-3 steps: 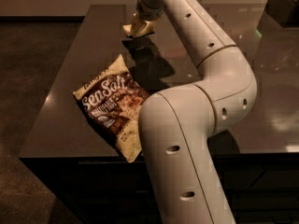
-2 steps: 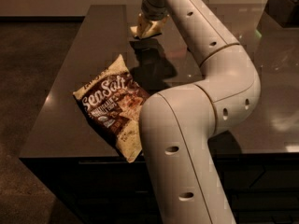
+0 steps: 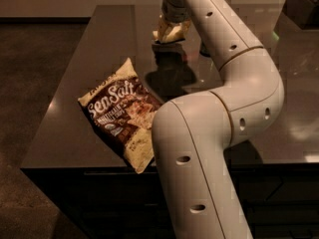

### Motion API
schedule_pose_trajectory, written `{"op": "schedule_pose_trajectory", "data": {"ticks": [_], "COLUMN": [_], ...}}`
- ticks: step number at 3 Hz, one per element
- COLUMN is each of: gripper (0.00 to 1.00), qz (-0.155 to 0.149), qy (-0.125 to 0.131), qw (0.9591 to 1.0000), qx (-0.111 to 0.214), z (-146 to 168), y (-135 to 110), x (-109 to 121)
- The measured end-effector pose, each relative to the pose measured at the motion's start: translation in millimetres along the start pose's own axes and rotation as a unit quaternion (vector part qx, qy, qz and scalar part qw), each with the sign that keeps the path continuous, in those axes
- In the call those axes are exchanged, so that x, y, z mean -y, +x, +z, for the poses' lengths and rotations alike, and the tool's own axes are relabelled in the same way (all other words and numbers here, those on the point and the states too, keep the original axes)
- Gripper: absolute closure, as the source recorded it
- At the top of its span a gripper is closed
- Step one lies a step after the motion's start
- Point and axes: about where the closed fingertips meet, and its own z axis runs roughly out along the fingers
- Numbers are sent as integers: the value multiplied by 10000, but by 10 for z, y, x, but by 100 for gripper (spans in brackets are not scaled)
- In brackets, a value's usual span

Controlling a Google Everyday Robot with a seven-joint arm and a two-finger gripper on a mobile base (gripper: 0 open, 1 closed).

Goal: Move sponge near green can

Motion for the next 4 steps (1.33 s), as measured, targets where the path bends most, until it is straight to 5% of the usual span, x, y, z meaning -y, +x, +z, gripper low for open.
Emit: {"op": "schedule_pose_trajectory", "data": {"ticks": [3, 4], "gripper": [12, 0], "qz": [241, 195], "qy": [-4, 80], "qw": [9997, 9997], "qx": [28, 118], "z": [-120, -199], "y": [10, -24], "x": [60, 117]}}
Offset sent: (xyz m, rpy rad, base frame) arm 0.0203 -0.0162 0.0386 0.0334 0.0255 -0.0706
